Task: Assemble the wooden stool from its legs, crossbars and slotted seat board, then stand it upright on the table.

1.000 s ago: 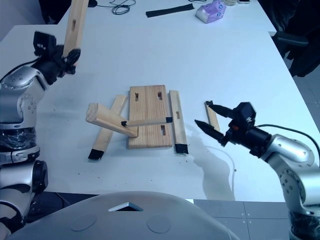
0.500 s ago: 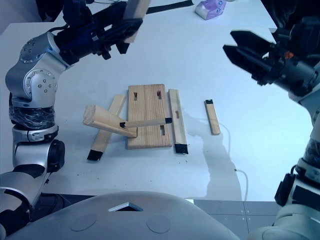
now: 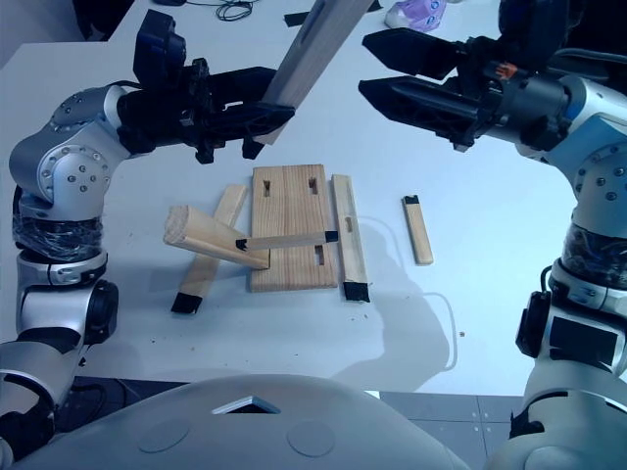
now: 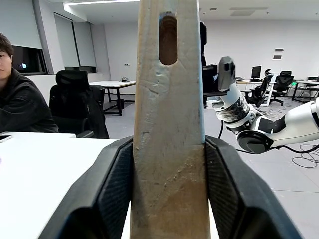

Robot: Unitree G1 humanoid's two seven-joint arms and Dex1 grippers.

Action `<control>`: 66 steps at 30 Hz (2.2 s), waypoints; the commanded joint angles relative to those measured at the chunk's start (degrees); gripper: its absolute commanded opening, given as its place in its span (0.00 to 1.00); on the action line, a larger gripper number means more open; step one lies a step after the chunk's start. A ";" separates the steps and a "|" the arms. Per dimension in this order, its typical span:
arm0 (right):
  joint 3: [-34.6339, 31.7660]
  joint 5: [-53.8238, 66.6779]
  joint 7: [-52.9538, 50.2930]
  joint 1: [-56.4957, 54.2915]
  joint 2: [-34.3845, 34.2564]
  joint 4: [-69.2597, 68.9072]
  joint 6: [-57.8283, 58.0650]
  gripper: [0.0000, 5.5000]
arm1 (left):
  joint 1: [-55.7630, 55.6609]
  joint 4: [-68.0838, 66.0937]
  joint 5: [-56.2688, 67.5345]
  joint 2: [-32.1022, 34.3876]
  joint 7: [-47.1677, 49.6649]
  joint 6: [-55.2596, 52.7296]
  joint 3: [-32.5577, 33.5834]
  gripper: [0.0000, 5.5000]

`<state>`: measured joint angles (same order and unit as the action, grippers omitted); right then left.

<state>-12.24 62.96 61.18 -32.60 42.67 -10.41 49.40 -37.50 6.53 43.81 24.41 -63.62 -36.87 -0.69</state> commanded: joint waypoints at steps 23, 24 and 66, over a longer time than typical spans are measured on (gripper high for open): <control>3.03 -2.55 1.65 -6.39 -0.68 -0.70 0.51 0.68 | 3.83 5.49 2.91 1.16 -1.30 -4.93 -1.93 0.37; 3.04 -2.66 1.82 -6.55 -0.63 -0.61 0.58 0.68 | 3.91 5.54 2.91 1.26 -1.40 -5.08 -1.93 0.37; 4.61 -13.99 0.64 -7.89 0.37 3.00 -7.41 0.37 | 0.89 -11.61 -20.13 1.76 5.04 13.80 -7.37 0.60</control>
<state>-6.54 49.18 61.98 -38.53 43.32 -7.96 43.13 -36.02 -0.08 29.80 24.53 -60.24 -28.33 -7.14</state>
